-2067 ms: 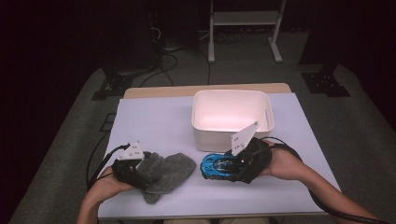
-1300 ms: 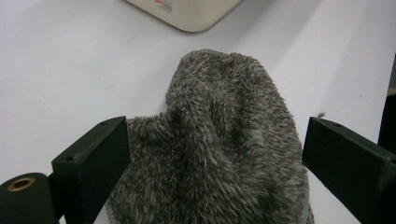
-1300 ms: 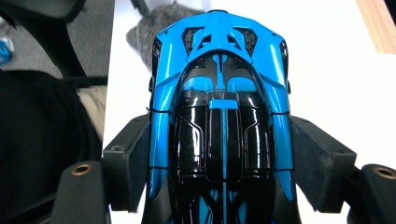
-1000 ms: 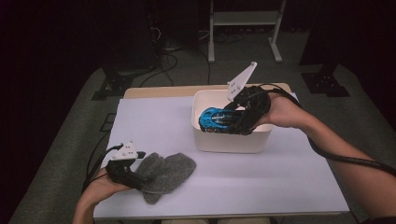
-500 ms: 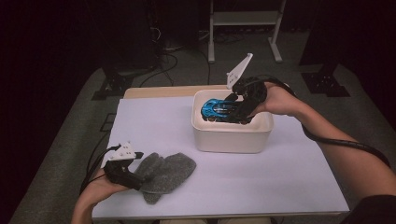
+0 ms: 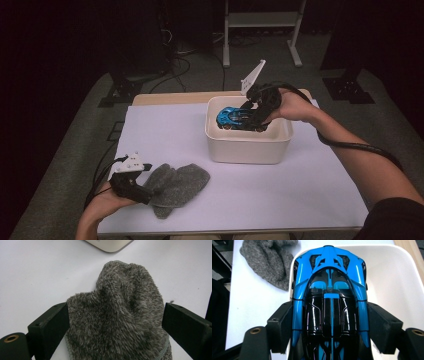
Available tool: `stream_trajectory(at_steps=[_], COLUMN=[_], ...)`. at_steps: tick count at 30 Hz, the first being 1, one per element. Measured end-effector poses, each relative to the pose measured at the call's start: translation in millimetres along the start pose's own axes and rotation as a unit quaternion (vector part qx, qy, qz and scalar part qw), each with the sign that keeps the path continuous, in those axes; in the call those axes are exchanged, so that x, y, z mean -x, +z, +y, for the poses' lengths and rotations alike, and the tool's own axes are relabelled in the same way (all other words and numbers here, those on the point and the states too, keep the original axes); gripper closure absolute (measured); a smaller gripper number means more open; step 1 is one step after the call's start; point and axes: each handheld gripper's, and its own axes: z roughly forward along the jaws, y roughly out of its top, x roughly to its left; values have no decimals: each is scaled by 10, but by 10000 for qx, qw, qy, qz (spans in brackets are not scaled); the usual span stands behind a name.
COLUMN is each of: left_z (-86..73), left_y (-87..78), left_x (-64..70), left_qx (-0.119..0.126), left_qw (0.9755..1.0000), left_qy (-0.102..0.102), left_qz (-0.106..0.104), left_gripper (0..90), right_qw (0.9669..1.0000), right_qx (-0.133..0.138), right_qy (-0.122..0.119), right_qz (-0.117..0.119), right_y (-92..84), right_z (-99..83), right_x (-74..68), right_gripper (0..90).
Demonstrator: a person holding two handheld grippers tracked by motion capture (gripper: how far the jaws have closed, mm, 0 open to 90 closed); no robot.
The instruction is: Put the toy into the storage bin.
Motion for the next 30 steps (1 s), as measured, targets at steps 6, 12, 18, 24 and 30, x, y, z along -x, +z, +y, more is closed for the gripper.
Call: stream_trajectory(at_steps=[6, 12, 18, 24, 30], left_z=[6, 10, 9, 11, 13], left_y=[9, 8, -8, -6, 1], left_x=[15, 23, 23, 30, 30], left_qx=[14, 12, 17, 3, 5], left_qw=[10000, 10000, 10000, 10000, 10000], left_qy=[0, 21, 21, 45, 49], left_qz=[-7, -7, -1, 4, -5], left_gripper=[70, 70, 71, 70, 70], right_qw=[9999, 9997, 9992, 9989, 9984], right_qx=[-91, -189, -263, -279, -383], right_qy=[54, 122, 188, 284, 289], right_qz=[63, 123, 215, 265, 313], right_y=[151, 295, 441, 530, 621], right_z=[-13, -48, -96, -146, -174], right_x=[63, 129, 167, 208, 223], right_gripper=[272, 273, 273, 273, 272])
